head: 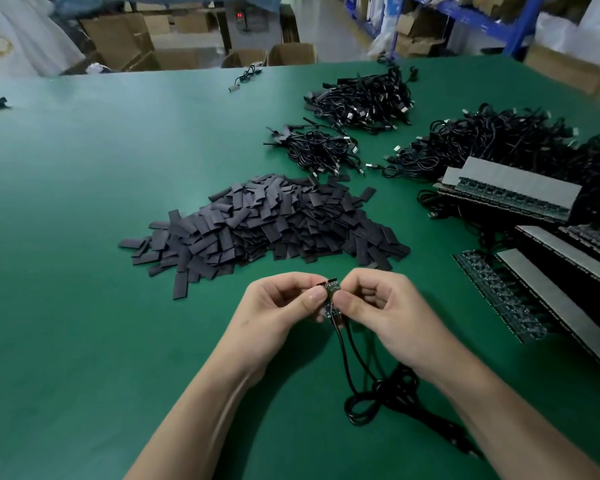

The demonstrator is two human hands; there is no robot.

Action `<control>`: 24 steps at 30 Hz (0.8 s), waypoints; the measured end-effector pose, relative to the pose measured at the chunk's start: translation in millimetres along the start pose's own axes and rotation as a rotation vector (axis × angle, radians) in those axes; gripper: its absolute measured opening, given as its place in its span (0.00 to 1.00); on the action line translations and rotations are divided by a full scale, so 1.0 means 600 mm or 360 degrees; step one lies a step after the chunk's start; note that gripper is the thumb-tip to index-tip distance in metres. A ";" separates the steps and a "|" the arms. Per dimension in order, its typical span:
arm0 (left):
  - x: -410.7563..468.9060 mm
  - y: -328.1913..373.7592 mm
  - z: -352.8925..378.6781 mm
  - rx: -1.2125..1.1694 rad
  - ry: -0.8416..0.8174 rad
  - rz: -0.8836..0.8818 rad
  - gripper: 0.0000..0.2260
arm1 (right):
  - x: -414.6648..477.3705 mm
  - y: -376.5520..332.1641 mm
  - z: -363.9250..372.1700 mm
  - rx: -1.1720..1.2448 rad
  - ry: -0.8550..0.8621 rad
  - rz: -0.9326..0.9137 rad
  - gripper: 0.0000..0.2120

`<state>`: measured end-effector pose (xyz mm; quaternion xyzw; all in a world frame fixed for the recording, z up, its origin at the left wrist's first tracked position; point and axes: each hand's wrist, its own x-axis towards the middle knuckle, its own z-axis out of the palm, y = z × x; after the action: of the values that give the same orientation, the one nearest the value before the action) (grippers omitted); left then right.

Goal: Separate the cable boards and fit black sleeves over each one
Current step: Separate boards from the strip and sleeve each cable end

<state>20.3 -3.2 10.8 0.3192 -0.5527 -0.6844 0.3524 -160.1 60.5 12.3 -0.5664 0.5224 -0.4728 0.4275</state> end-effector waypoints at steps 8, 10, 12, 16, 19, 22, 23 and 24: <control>-0.004 0.000 0.009 -0.0253 -0.0042 -0.0054 0.08 | -0.001 0.000 0.006 0.0343 -0.0044 0.0063 0.09; -0.005 -0.001 0.012 -0.0335 -0.0049 -0.0075 0.09 | -0.001 -0.001 0.007 0.0409 -0.0039 0.0070 0.10; -0.004 -0.001 0.011 -0.0319 0.0010 -0.0077 0.10 | 0.000 -0.004 0.004 0.0417 0.0021 0.0062 0.10; -0.001 0.004 -0.002 -0.0170 0.0119 0.0072 0.07 | -0.002 0.005 -0.001 -0.0476 0.0302 0.0098 0.12; -0.002 0.007 -0.005 -0.0042 0.0180 0.0197 0.07 | -0.006 0.004 0.009 -0.0897 0.0464 0.0039 0.18; -0.001 0.008 -0.003 0.0052 0.0288 0.0270 0.05 | -0.005 -0.003 0.009 -0.0833 0.0466 -0.0176 0.18; -0.001 0.009 -0.003 0.0069 0.0323 0.0285 0.05 | -0.006 -0.005 0.010 -0.0800 0.0399 -0.0227 0.17; -0.001 0.010 -0.003 0.0092 0.0342 0.0295 0.05 | -0.008 -0.006 0.013 -0.0773 0.0319 -0.0244 0.15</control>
<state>22.9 -4.3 16.3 0.3482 -0.5584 -0.5946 0.4620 -151.8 65.3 13.9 -0.6407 0.6157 -0.4182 0.1883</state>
